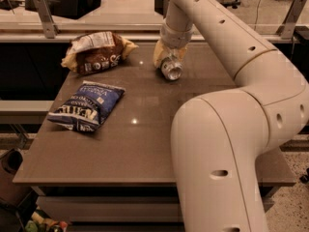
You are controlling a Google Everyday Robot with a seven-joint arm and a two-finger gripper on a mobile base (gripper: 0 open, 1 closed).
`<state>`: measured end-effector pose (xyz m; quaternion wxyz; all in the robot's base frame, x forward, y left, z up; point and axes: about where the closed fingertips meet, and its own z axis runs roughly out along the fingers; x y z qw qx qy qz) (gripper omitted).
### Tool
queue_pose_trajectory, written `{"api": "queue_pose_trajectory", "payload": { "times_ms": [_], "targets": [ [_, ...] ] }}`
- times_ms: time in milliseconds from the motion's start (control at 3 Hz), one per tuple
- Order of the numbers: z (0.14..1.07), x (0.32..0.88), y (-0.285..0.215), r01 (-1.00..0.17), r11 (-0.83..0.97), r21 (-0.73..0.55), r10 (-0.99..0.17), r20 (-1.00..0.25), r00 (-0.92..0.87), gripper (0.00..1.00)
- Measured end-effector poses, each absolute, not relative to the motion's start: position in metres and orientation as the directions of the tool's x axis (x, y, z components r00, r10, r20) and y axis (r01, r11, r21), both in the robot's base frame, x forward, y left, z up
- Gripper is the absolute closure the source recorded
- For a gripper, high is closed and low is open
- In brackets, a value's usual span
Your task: Place 7up can upright
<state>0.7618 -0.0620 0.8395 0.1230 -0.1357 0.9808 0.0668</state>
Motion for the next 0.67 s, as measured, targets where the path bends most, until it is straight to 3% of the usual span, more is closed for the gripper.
{"api": "queue_pose_trajectory", "payload": {
  "times_ms": [667],
  "targets": [
    [0.856,0.746,-0.094,-0.206,0.976,0.065,-0.175,-0.323,-0.930,1.00]
  ]
}}
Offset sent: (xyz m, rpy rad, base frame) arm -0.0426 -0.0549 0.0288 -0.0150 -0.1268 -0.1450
